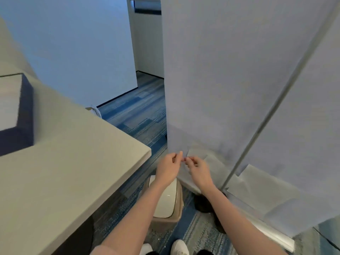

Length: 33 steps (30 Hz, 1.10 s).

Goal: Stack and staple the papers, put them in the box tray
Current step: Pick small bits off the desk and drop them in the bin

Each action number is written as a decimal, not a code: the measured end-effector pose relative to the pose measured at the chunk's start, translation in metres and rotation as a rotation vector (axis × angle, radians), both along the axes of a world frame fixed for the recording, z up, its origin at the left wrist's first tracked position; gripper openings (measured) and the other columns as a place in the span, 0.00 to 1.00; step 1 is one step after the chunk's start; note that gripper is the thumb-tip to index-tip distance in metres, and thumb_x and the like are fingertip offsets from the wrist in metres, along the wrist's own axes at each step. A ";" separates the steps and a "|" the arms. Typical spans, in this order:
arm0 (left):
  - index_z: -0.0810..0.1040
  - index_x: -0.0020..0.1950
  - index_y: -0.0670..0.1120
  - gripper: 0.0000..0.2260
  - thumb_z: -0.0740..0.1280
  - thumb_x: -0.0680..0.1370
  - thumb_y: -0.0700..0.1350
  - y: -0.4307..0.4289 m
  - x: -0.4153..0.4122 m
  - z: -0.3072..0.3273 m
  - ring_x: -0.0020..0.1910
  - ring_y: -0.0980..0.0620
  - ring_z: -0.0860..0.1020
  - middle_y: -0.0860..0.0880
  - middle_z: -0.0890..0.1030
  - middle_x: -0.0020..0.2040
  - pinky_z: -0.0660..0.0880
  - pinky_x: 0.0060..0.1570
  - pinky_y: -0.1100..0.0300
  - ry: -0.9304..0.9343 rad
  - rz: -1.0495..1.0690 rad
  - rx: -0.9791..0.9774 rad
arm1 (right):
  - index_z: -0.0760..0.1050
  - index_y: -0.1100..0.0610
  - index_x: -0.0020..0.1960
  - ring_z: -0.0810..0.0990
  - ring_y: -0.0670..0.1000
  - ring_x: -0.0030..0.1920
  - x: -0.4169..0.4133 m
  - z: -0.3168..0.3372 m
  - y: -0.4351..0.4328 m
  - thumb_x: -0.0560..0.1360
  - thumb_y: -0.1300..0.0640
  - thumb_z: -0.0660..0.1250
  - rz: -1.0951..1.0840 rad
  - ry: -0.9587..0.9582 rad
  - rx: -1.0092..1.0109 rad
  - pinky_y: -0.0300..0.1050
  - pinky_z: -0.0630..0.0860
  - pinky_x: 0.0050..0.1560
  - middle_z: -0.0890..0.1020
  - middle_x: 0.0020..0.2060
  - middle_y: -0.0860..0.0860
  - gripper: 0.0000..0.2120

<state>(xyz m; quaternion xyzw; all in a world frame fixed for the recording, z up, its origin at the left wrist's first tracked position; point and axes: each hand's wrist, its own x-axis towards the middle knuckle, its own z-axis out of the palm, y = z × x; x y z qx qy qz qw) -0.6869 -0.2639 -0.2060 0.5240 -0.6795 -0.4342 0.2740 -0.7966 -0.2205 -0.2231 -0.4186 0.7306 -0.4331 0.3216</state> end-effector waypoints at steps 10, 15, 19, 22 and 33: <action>0.81 0.49 0.45 0.17 0.57 0.81 0.53 0.092 0.090 0.214 0.47 0.47 0.81 0.50 0.83 0.42 0.76 0.55 0.48 0.177 0.264 -0.339 | 0.79 0.59 0.51 0.77 0.51 0.48 0.085 0.217 0.050 0.79 0.56 0.59 0.190 -0.018 -0.390 0.54 0.75 0.55 0.80 0.44 0.51 0.11; 0.81 0.51 0.44 0.16 0.57 0.81 0.52 0.143 0.204 0.253 0.47 0.48 0.81 0.46 0.84 0.47 0.75 0.52 0.53 0.143 0.489 -0.447 | 0.79 0.53 0.52 0.79 0.52 0.53 0.193 0.260 0.066 0.78 0.52 0.60 0.390 -0.067 -0.486 0.58 0.76 0.58 0.82 0.48 0.49 0.11; 0.80 0.50 0.45 0.16 0.57 0.81 0.52 0.181 0.313 0.254 0.42 0.50 0.80 0.51 0.81 0.40 0.76 0.50 0.54 0.063 0.672 -0.459 | 0.79 0.52 0.48 0.79 0.54 0.54 0.296 0.265 0.086 0.79 0.53 0.61 0.574 -0.115 -0.488 0.60 0.75 0.60 0.81 0.46 0.48 0.08; 0.80 0.50 0.45 0.15 0.57 0.81 0.52 0.204 0.380 0.241 0.45 0.49 0.81 0.50 0.82 0.43 0.77 0.53 0.50 0.012 0.780 -0.417 | 0.79 0.49 0.46 0.80 0.54 0.53 0.361 0.254 0.099 0.78 0.53 0.63 0.697 -0.163 -0.442 0.58 0.76 0.59 0.80 0.43 0.44 0.06; 0.80 0.49 0.49 0.14 0.57 0.80 0.53 0.289 0.571 0.158 0.50 0.49 0.80 0.49 0.82 0.49 0.74 0.56 0.49 -0.217 1.160 -0.256 | 0.73 0.57 0.66 0.72 0.52 0.65 0.533 0.161 0.137 0.80 0.59 0.59 1.111 0.228 -0.285 0.42 0.66 0.67 0.75 0.64 0.55 0.16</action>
